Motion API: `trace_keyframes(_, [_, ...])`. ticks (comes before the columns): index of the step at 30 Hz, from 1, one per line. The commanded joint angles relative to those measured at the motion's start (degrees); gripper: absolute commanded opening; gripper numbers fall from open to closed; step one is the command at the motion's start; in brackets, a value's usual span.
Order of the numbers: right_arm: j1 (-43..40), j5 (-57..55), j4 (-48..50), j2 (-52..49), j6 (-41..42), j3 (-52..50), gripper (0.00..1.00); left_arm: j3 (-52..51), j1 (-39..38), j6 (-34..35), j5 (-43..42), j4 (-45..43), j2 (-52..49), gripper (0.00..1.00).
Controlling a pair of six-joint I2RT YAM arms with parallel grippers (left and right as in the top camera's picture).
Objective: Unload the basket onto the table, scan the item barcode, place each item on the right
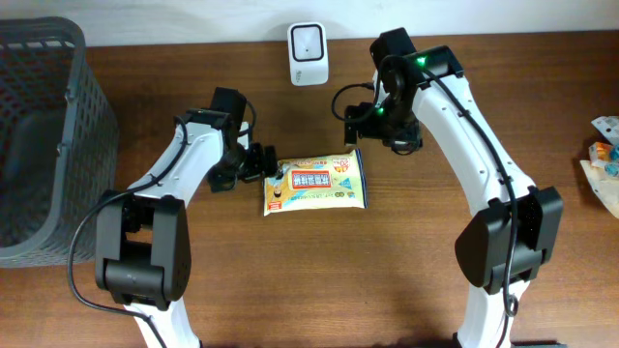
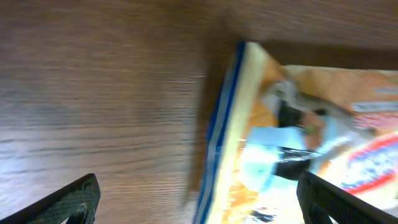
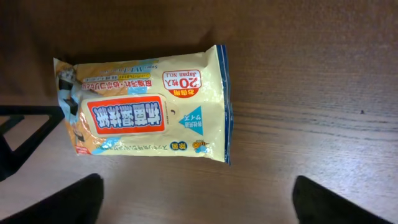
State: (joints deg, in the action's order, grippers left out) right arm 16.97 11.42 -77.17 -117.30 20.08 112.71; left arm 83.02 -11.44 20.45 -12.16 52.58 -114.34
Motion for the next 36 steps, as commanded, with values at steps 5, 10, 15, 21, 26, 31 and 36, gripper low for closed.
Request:
trace_keyframes(5, [0.20, -5.79, -0.02, -1.16, -0.33, -0.61, 0.99, -0.55, -0.17, -2.80, -8.11, -0.90, -2.60, 1.00])
trace_keyframes(10, [0.20, -6.16, 0.66, -1.16, -0.35, -2.60, 0.99, -0.66, -0.17, -6.86, -18.73, -2.36, -6.21, 0.98])
trace_keyframes(15, [0.20, -6.10, 2.84, -1.16, -0.33, -4.94, 0.98, -0.66, -0.17, -7.52, -22.62, -3.54, -7.80, 0.72])
trace_keyframes(21, [0.20, -2.32, 7.61, -1.16, -0.33, -11.47, 0.99, -0.76, -0.17, -7.45, -22.62, -5.90, -7.85, 0.49])
trace_keyframes(26, [0.20, 5.73, 17.64, -1.16, -0.33, -20.33, 0.99, -0.87, -0.17, -7.26, -22.49, -7.21, -7.87, 0.11])
trace_keyframes(31, [0.26, 10.03, 27.58, -1.16, -0.11, -29.40, 0.99, -0.83, -0.13, -7.26, -19.06, -7.85, -7.85, 0.00])
trace_keyframes(36, [0.26, 10.91, 28.13, -1.16, -0.15, -30.69, 0.99, 0.70, 1.05, -7.26, -19.10, -7.54, -6.03, 0.00])
